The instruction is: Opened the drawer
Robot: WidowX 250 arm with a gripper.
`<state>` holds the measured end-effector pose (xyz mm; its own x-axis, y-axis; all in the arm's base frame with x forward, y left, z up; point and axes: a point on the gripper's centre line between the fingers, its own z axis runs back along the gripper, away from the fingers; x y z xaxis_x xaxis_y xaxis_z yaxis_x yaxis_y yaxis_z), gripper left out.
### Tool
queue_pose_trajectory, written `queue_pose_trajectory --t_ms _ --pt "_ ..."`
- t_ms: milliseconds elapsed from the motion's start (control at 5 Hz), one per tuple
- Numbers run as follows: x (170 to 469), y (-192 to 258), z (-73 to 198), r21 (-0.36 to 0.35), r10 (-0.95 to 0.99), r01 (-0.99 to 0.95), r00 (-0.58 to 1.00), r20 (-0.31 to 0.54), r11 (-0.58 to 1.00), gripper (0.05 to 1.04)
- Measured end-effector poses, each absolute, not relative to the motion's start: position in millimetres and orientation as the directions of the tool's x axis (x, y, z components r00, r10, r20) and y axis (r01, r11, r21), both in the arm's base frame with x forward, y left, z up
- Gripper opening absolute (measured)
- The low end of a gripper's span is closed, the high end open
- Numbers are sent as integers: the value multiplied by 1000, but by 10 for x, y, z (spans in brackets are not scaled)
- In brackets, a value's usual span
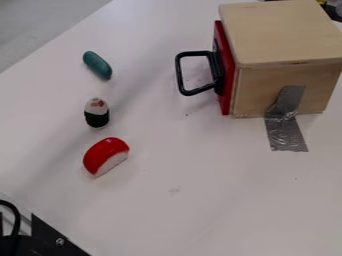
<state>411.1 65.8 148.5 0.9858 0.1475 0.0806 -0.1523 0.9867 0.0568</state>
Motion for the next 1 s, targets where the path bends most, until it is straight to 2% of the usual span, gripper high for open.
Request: queue_pose_trajectory --t_ms 200,400,600,1000 --pt "4097 644 1305 54 148 -150 988 32 987 1000" --pt "3953 574 980 43 141 -139 989 -44 989 1000" --pt "3848 522 815 35 138 -136 987 -85 990 1000" --pt "3821 415 789 57 131 -127 989 -68 990 1000"
